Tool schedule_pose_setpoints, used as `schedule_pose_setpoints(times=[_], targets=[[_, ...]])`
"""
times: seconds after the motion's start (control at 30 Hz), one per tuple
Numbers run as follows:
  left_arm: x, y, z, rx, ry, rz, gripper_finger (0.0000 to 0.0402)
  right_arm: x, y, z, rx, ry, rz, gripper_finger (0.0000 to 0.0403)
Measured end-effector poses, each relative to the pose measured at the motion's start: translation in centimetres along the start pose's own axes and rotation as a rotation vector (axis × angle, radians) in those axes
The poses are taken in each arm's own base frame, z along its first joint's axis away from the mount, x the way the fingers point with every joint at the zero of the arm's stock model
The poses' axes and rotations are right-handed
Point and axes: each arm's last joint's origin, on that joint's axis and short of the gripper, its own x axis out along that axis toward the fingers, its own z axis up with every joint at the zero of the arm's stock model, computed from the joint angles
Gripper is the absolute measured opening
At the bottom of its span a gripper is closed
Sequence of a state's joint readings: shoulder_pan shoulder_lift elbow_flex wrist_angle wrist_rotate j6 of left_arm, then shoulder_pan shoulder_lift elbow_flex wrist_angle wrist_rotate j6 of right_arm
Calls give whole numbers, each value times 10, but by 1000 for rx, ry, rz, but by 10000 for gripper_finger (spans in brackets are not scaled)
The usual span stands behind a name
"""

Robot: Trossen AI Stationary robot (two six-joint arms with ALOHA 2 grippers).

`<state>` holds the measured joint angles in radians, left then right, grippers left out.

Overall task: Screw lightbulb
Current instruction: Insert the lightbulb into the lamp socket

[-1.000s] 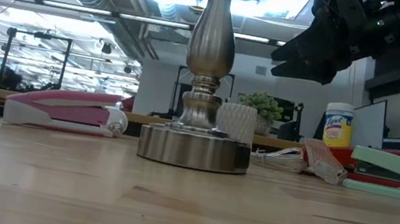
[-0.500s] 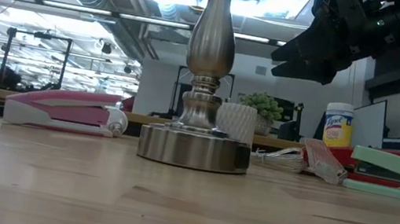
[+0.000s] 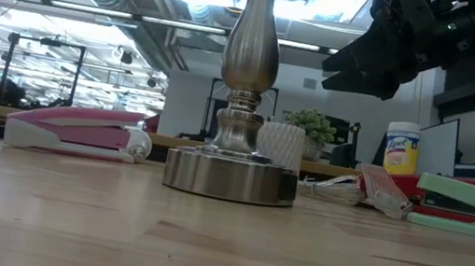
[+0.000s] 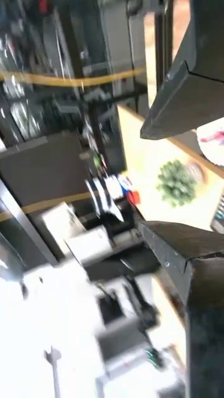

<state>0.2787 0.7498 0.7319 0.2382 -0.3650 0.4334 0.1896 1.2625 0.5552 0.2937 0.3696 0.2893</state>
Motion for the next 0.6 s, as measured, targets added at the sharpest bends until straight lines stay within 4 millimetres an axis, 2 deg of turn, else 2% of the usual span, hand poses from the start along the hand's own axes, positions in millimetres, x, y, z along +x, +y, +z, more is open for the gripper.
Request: schedule_pose_setpoints(times=[0.17, 0.3, 0.5, 0.6], targets=[[2, 5, -7, -145, 62, 60, 219, 0, 2, 0, 1, 22, 81, 280], [12, 8, -17, -255, 109, 111, 219, 0, 4, -1, 29, 40, 137, 280], [30, 16, -36, -266, 176, 186, 219, -1, 6, 5, 326, 3, 167, 280], [37, 21, -45, -241, 211, 222, 219, -2, 8, 16, 412, -113, 179, 280]])
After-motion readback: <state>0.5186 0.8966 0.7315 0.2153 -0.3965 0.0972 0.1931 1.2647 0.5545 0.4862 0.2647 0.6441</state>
